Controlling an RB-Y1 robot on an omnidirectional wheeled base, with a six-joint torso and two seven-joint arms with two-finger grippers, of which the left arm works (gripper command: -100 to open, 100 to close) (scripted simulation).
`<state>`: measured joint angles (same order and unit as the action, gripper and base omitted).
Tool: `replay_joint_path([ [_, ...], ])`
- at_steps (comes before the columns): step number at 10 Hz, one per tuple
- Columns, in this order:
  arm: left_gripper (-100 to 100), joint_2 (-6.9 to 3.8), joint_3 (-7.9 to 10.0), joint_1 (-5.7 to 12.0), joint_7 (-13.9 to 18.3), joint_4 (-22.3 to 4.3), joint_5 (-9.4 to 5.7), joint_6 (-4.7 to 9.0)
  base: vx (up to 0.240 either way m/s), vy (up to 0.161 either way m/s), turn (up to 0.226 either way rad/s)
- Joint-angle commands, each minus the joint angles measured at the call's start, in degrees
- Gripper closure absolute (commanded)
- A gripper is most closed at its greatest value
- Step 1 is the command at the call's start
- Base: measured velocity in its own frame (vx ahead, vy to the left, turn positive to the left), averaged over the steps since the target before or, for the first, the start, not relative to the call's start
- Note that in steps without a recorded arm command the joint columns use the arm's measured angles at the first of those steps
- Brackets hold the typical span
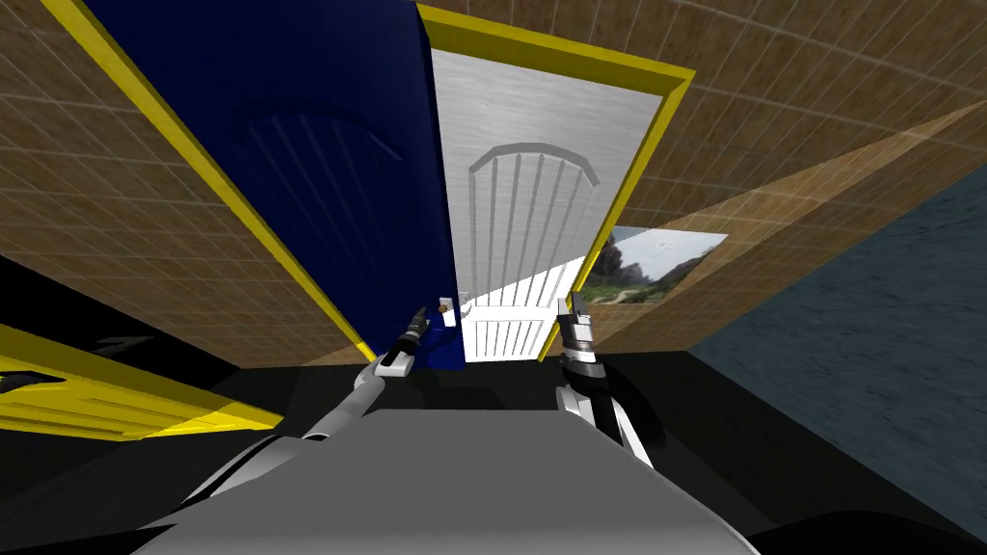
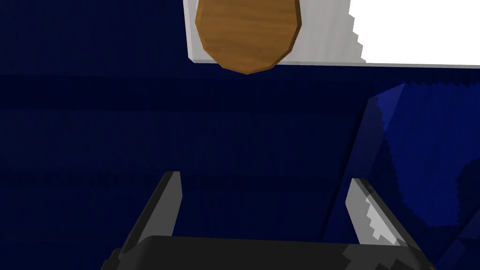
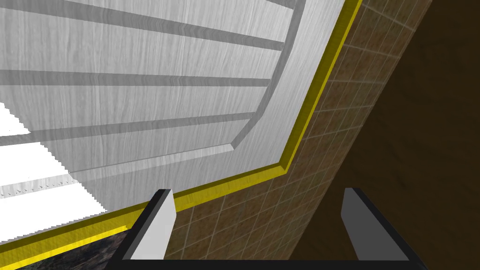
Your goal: Pull the door open
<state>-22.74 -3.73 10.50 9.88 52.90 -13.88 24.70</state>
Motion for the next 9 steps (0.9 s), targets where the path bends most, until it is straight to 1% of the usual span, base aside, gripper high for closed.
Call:
replay_joint_path([
  [1, -100, 0.84, -0.43, 0.59, -0.18, 0.53, 0.18, 0.18, 0.199, -0.152, -0.131],
  [2, -100, 0.51, -0.13, 0.30, -0.18, 0.85, 0.08, -0.31, 0.092, -0.068, -0.021],
  [3, 100, 0.51, -0.13, 0.30, -0.18, 0.85, 0.08, -0.31, -0.012, 0.005, 0.022],
  [8, 100, 0.51, -0.13, 0.30, -0.18, 0.85, 0.08, -0.31, -0.019, 0.016, 0.000],
  [9, -100, 0.15, -0.31, -0.13, 0.04, 1.04, 0.02, -0.35, -0.104, 0.030, 0.048],
])
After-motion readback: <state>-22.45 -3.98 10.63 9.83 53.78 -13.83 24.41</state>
